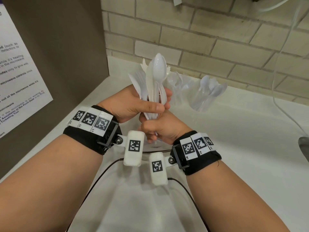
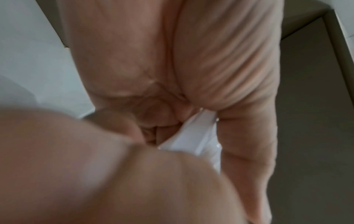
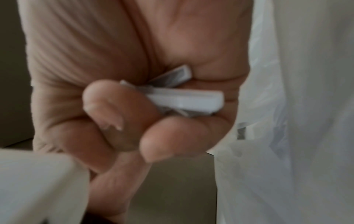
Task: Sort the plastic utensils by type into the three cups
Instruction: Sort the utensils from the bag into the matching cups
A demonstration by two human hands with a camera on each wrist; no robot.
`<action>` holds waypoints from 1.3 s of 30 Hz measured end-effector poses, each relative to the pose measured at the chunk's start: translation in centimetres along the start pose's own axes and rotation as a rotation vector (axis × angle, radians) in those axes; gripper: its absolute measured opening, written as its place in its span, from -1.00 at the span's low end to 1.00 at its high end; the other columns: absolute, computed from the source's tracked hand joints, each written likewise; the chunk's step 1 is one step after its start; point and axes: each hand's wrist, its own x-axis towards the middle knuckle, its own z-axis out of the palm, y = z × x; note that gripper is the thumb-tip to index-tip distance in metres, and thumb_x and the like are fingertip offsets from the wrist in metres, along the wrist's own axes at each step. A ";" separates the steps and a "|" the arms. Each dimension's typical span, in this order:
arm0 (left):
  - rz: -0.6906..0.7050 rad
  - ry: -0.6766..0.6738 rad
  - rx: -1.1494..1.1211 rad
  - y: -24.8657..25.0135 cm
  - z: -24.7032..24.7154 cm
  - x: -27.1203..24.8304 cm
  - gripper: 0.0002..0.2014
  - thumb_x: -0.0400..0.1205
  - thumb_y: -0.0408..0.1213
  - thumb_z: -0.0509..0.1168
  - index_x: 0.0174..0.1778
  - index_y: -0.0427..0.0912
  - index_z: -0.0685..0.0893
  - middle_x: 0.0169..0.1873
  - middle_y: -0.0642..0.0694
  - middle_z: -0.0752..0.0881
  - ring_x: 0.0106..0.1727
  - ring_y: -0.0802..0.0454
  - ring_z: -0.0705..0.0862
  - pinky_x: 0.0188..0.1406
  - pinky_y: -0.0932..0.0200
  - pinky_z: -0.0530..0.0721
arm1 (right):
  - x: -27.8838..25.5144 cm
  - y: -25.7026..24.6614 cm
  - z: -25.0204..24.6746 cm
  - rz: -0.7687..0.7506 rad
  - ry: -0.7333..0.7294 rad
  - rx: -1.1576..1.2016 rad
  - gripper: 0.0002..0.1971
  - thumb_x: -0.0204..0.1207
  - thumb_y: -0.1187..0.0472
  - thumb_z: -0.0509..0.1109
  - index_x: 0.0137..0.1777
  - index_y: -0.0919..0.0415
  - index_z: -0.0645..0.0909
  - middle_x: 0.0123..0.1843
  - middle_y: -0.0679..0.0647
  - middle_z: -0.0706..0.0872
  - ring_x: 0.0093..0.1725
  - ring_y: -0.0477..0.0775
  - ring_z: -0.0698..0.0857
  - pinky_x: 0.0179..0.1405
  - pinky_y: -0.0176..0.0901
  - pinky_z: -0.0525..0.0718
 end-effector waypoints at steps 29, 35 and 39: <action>-0.020 0.234 -0.281 -1.0 -2.0 -0.3 -0.88 0.56 -0.26 0.33 -0.02 -0.15 0.65 -0.37 0.00 0.60 -0.33 0.10 0.61 -0.13 0.07 0.74 | -1.6 -2.3 -2.7 -0.132 0.461 -0.337 -0.67 0.23 0.09 0.69 -0.04 0.07 0.71 -0.05 0.05 0.78 -0.14 0.00 0.75 0.09 -0.01 0.76; -0.120 0.145 -0.179 -2.5 -0.7 -0.3 -0.87 0.54 -0.28 0.31 -0.02 -0.16 0.64 -0.35 -0.02 0.56 -0.36 0.10 0.57 -0.26 0.19 0.63 | -1.3 -6.2 -2.9 -0.541 0.550 -0.599 -0.55 0.40 0.25 0.56 0.22 -0.16 0.57 0.07 -0.08 0.58 -0.22 -0.21 0.55 -0.16 -0.47 0.56; -0.121 0.140 0.001 -2.7 -0.3 -0.4 -0.93 0.57 -0.27 0.34 -0.07 -0.14 0.62 -0.36 0.00 0.59 -0.35 0.08 0.60 -0.26 0.17 0.62 | -1.1 -7.9 -3.2 -0.562 0.440 -0.874 -0.34 0.37 0.17 0.59 0.44 -0.18 0.45 0.16 -0.14 0.41 0.01 -0.33 0.48 -0.06 -0.61 0.50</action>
